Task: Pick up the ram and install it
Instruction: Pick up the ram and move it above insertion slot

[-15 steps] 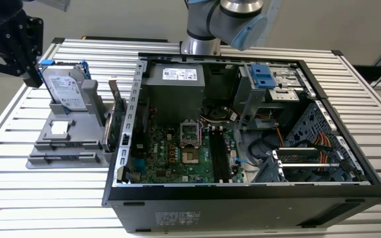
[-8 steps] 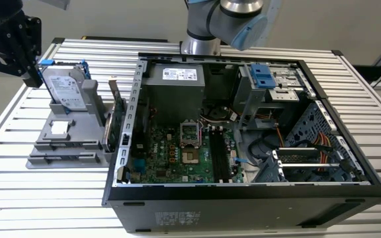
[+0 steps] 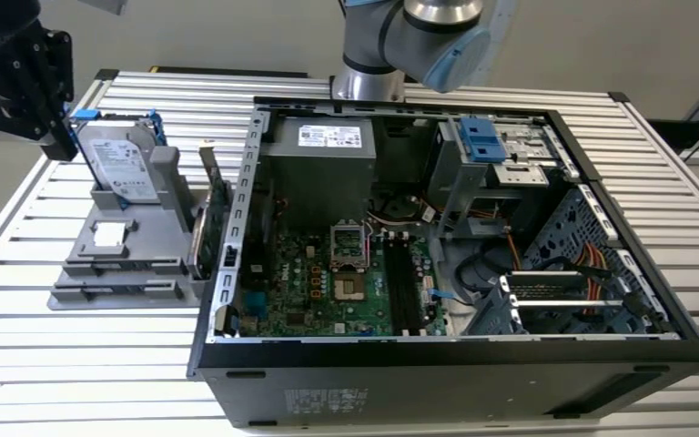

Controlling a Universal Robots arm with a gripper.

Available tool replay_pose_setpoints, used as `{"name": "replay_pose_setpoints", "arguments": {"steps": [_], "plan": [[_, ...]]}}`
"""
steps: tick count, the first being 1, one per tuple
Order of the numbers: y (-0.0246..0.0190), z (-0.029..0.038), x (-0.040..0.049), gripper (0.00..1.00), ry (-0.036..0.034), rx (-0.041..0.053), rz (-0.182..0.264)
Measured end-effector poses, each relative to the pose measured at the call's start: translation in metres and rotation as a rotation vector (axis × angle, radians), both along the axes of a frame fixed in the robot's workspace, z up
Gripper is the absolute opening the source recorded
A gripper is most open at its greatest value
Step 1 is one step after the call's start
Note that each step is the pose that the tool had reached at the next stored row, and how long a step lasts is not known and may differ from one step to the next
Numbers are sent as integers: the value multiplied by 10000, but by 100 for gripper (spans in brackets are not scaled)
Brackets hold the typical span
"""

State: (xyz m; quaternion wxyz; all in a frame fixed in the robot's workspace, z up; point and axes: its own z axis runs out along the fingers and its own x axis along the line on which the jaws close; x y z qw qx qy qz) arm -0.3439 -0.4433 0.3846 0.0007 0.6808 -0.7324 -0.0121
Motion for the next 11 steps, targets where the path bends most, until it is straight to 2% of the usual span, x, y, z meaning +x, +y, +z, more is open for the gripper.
{"name": "replay_pose_setpoints", "arguments": {"steps": [11], "plan": [[0,0,-4,0,-4,-1,527]]}}
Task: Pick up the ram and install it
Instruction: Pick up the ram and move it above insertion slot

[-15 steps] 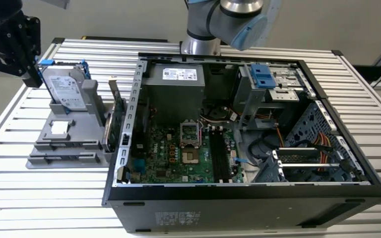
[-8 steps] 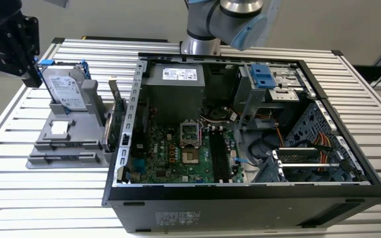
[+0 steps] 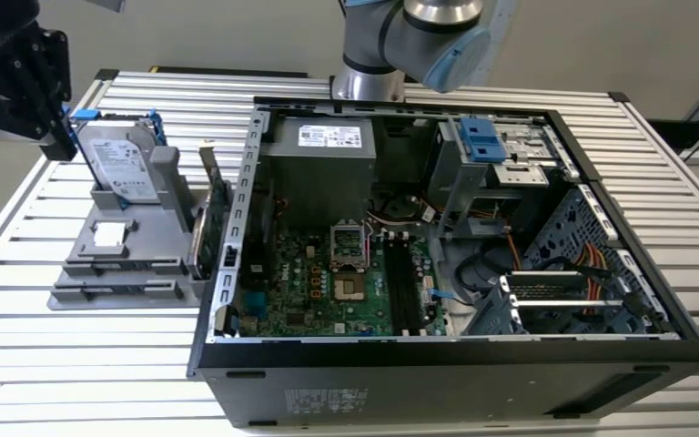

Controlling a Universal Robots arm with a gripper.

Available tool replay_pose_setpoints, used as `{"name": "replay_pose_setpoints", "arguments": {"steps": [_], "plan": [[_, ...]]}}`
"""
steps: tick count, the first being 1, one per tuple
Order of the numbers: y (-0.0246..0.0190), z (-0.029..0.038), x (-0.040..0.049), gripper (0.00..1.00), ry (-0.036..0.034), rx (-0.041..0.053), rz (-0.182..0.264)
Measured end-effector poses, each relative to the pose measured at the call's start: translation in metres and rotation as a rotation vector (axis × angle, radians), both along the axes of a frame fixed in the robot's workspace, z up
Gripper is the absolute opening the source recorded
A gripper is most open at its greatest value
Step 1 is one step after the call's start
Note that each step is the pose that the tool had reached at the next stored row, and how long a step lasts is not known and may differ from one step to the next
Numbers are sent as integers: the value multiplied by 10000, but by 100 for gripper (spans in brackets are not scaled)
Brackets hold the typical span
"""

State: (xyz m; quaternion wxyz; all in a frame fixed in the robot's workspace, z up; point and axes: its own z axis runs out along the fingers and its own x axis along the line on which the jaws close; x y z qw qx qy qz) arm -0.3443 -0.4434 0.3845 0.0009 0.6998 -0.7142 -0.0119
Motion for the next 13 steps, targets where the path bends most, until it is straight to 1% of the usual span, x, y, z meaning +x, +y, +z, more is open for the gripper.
{"name": "replay_pose_setpoints", "arguments": {"steps": [13], "plan": [[0,-3,0,0,-5,0,379]]}}
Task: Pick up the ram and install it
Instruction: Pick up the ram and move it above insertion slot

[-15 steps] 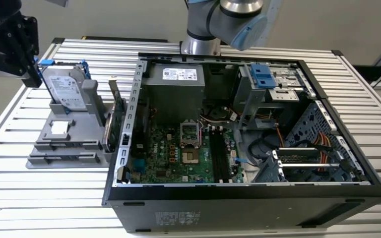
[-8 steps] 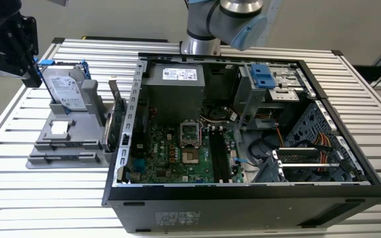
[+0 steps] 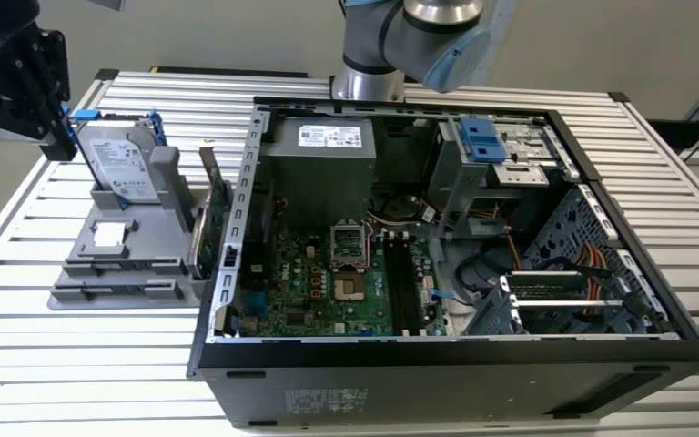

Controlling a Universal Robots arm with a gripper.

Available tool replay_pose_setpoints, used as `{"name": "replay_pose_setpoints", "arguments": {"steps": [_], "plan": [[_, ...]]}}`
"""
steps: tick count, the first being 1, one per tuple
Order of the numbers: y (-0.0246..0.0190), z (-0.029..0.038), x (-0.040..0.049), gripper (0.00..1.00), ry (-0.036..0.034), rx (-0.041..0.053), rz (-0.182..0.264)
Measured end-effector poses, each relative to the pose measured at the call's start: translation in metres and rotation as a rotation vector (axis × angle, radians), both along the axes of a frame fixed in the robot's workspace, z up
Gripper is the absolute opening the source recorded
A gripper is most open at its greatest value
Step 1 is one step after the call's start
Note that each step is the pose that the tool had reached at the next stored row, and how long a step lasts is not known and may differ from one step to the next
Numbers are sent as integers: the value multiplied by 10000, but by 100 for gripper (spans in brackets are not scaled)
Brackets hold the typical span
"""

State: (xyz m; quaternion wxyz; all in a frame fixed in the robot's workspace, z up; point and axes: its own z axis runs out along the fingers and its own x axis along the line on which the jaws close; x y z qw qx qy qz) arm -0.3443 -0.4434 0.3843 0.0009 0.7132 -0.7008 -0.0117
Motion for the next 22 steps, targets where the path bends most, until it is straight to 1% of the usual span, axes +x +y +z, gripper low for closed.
{"name": "replay_pose_setpoints", "arguments": {"steps": [9,14,22], "plan": [[0,-4,-4,0,-5,1,252],[0,-6,-25,0,-5,0,323],[0,-6,-28,0,-5,-41,344]]}}
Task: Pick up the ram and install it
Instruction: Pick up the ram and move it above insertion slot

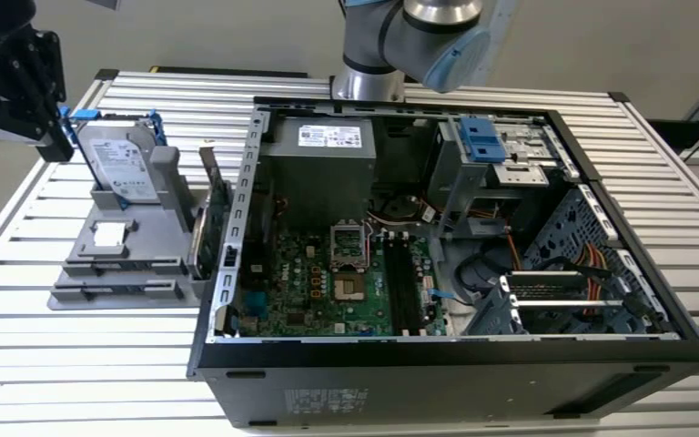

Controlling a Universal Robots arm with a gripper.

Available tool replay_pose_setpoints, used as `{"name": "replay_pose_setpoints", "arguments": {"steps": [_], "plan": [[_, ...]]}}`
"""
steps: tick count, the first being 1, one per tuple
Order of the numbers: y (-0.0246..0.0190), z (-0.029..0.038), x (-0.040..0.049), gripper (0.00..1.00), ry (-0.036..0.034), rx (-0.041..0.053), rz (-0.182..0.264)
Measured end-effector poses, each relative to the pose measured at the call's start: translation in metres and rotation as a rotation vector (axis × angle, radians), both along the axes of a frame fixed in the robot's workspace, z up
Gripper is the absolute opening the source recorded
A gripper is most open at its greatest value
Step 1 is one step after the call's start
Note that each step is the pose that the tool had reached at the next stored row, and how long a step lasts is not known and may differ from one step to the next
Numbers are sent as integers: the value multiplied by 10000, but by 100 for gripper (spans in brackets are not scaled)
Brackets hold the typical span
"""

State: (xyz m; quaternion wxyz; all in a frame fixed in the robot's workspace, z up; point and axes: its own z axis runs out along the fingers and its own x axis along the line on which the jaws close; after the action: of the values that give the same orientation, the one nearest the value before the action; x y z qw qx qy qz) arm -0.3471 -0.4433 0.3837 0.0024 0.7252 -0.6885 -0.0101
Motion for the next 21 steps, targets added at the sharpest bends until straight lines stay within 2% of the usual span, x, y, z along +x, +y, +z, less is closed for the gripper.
{"name": "replay_pose_setpoints", "arguments": {"steps": [1,2,17,21], "plan": [[0,0,0,0,1,-6,2],[0,0,0,100,1,-11,5],[0,-2,0,100,-1,-80,32],[0,-14,0,100,-34,-80,32]]}}
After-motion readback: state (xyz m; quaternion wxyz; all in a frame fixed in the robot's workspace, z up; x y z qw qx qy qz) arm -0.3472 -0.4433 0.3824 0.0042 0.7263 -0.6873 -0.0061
